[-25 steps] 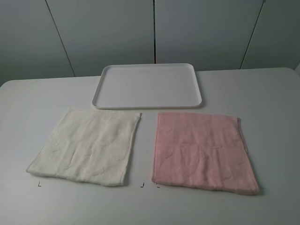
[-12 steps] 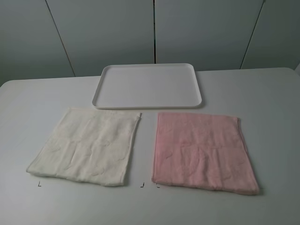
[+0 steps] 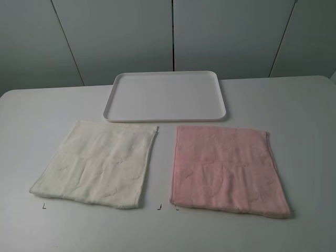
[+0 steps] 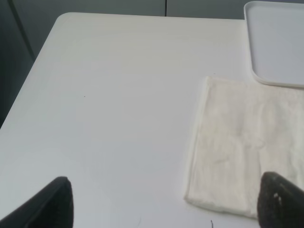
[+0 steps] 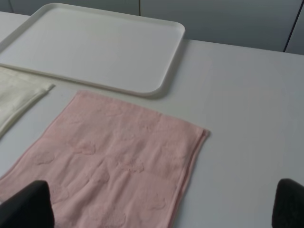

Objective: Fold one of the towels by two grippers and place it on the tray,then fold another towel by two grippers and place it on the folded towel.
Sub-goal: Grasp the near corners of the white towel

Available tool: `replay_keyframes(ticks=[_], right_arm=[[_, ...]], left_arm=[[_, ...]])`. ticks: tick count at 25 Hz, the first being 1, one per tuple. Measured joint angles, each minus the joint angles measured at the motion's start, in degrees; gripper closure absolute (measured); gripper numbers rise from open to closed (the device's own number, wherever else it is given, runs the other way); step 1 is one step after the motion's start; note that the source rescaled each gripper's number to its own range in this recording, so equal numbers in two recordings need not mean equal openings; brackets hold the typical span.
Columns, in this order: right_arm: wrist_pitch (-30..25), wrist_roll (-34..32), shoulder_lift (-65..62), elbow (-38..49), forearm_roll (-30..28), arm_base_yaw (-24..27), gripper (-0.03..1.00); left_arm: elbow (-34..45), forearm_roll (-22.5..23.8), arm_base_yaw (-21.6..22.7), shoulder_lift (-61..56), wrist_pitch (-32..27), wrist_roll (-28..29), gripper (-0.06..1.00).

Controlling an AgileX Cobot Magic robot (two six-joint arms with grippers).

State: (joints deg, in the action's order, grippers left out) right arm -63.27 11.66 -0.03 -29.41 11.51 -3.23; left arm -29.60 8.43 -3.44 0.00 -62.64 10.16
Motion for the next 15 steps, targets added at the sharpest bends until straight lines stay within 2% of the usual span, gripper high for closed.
replay_keyframes(ticks=[15], right_arm=[[0.0,0.0,0.0,0.0,2.8,0.0,-0.03]], left_arm=[[0.0,0.0,0.0,0.0,0.0,0.0,-0.05]])
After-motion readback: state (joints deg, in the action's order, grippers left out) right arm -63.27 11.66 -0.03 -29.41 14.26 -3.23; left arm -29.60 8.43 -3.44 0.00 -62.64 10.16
